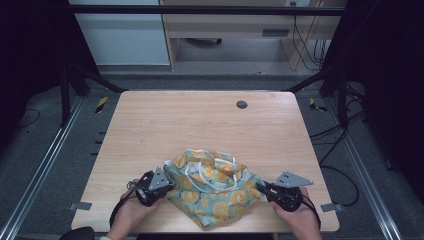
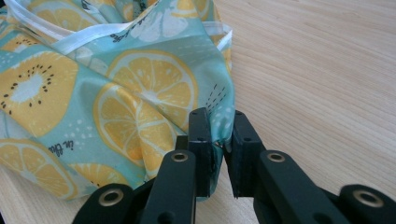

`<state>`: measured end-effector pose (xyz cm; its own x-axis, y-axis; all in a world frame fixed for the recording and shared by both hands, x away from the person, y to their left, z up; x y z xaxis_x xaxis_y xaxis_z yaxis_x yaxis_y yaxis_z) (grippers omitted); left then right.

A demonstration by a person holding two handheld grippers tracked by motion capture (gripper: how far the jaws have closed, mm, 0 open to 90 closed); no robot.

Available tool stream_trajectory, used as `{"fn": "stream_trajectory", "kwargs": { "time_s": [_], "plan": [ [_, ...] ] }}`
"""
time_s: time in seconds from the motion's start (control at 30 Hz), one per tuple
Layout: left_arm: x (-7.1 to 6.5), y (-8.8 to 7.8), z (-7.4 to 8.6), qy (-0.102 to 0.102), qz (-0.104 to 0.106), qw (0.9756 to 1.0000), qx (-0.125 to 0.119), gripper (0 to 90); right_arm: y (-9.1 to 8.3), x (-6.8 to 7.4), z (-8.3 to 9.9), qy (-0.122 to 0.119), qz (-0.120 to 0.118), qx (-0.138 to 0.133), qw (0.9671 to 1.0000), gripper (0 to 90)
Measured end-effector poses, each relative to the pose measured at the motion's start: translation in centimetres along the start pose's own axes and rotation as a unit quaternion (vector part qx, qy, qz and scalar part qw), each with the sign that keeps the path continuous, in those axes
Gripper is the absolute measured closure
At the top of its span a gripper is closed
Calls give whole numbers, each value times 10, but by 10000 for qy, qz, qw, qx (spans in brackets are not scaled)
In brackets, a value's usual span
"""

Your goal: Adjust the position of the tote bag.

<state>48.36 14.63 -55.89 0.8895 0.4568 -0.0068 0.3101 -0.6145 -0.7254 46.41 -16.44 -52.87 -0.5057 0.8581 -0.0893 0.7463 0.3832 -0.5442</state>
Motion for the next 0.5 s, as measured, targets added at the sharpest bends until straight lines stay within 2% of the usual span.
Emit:
{"fn": "stream_trajectory", "kwargs": {
  "time_s": [0.13, 0.23, 0.33, 0.5],
  "plan": [
    [2, -2, 0, -58, -36, 10000, -28, 900, 2, 0, 1, 2, -6, 46, 10000, 801],
    [4, -2, 1, -88, -65, 9999, -25, 900, 4, 2, 1, -33, -71, 99, 9999, 856],
    [5, -3, 2, -158, -44, 9999, -39, 900, 7, 4, 3, -107, -94, 170, 9998, 868],
    [6, -3, 2, -228, -19, 9997, -59, 900, 13, 4, 4, -94, -119, 297, 9994, 875]
  ]
}}
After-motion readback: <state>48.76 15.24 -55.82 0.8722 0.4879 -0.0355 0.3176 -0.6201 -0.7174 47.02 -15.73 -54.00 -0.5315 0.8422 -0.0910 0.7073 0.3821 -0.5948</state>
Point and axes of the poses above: each handheld gripper's, and its own axes: y roughly forward along the jaws, z roughly out of its underside, x roughly to its left, the point moved 10 cm from there along y, roughly forward along the jaws, and after that the axes turned 13 degrees about z, right-handed, at the moved point
